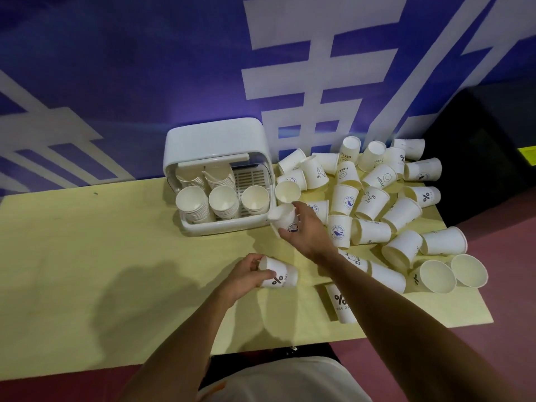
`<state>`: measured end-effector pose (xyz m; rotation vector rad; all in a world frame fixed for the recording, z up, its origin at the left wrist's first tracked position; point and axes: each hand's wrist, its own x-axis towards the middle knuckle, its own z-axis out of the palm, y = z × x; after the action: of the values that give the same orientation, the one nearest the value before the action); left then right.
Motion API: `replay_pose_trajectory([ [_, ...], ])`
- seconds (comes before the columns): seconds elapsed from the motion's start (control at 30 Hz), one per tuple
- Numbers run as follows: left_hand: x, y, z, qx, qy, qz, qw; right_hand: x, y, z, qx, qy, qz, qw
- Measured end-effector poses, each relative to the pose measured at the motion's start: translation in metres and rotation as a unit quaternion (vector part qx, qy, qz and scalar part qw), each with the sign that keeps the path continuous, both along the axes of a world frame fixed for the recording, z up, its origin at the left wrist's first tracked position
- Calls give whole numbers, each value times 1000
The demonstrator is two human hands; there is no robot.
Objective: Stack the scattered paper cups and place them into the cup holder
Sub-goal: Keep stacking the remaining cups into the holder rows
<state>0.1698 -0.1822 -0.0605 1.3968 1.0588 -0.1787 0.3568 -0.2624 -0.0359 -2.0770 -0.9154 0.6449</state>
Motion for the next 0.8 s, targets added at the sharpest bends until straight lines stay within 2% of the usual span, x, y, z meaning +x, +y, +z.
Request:
replay_pose_trajectory([
  [0.17,-10,18,7,39,-11,48,998,-3,35,24,58,5,-5,998],
  [0.5,-47,53,20,98,-15,121,988,-22,90,37,114,-1,-23,993],
  [0.8,-67,72,15,99,-14,150,984,-25,104,16,27,-73,-7,997],
])
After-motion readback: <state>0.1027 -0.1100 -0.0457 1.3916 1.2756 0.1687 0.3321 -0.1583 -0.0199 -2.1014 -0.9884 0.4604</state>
